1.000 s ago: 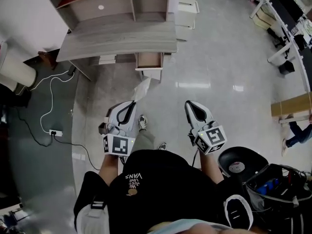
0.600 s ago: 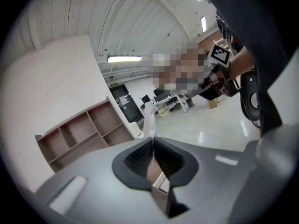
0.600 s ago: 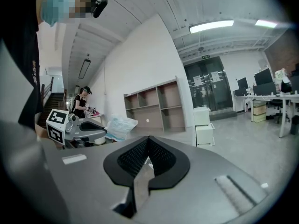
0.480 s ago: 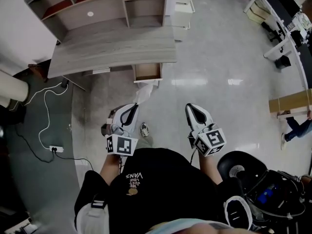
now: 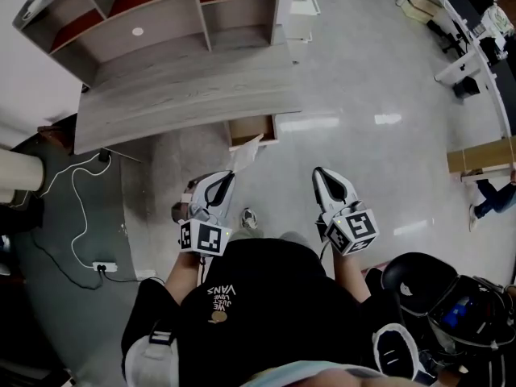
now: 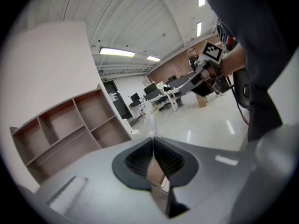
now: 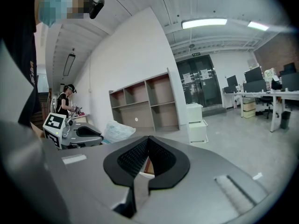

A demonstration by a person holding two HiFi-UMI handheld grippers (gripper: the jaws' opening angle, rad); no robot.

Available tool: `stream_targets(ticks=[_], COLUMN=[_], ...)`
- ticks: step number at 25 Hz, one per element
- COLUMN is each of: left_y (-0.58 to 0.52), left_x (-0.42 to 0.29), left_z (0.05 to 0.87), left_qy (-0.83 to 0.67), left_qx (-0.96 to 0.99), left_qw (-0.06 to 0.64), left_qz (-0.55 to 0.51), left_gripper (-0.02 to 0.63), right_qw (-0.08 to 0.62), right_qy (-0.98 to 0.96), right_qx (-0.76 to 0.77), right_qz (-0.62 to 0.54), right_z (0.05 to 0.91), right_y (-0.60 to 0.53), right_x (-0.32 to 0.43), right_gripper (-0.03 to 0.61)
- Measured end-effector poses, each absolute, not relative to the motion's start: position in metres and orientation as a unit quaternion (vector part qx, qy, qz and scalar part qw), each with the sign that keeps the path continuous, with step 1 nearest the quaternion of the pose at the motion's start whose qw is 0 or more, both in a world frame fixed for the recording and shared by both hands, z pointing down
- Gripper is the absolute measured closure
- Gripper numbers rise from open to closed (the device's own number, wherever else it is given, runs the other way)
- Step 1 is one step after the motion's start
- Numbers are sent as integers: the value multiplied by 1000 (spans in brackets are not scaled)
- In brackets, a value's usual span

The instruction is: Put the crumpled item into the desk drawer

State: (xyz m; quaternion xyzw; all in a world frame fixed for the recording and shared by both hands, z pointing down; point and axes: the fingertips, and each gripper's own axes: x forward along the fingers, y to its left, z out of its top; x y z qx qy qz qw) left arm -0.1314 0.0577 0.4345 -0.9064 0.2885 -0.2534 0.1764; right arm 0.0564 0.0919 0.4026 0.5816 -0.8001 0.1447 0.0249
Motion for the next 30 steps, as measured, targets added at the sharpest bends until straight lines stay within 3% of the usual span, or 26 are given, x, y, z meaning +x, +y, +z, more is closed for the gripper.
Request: stream_targets(ticks=[30], left_y=[-41], left_x=[-81], left_z=[545], left_qy=[264], left_qx=[-886], left_qw=[130], left_qz=[-358], left_gripper=[552], right_qw=[55], right_qy=[-838], right_qx=[503], right_qz=[202], right_z=[467], right_y=[-31], right_x=[84], right_gripper=[577])
